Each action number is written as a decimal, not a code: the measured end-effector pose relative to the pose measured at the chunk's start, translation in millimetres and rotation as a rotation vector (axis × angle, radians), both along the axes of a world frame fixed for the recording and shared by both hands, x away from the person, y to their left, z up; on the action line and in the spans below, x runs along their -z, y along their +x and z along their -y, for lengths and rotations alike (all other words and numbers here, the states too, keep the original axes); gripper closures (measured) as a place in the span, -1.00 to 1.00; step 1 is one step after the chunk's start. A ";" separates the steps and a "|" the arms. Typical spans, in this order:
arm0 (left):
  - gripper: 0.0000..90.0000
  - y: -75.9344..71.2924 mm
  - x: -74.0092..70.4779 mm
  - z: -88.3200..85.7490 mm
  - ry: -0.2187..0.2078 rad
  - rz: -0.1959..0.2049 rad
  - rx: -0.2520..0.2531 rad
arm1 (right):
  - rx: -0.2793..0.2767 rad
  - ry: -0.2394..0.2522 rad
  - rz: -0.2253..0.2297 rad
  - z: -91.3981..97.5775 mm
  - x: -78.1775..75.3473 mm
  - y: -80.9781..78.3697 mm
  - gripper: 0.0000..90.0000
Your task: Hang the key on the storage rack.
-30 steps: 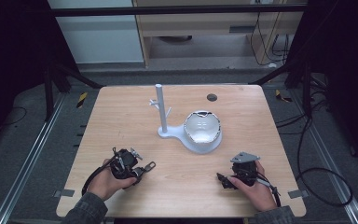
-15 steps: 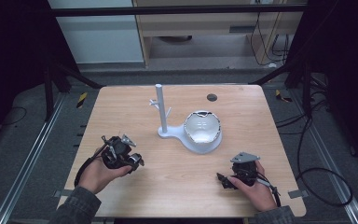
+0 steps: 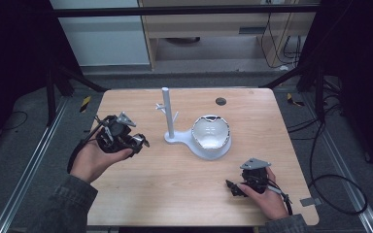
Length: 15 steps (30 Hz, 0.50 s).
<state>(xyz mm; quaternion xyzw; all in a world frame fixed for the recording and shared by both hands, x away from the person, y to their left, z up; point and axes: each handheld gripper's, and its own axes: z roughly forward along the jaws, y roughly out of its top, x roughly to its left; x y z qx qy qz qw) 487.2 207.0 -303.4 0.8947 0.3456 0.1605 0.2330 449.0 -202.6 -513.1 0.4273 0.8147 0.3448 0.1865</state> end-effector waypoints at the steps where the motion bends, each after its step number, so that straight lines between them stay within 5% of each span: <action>1: 0.08 1.0 -3.8 1.3 0.001 0.002 0.003 | -0.001 -0.002 0.003 0.1 0.2 0.1 -0.99; 15: 0.08 21.5 -43.8 22.7 0.030 0.040 0.016 | -0.001 -0.001 0.000 0.1 0.0 0.0 -0.99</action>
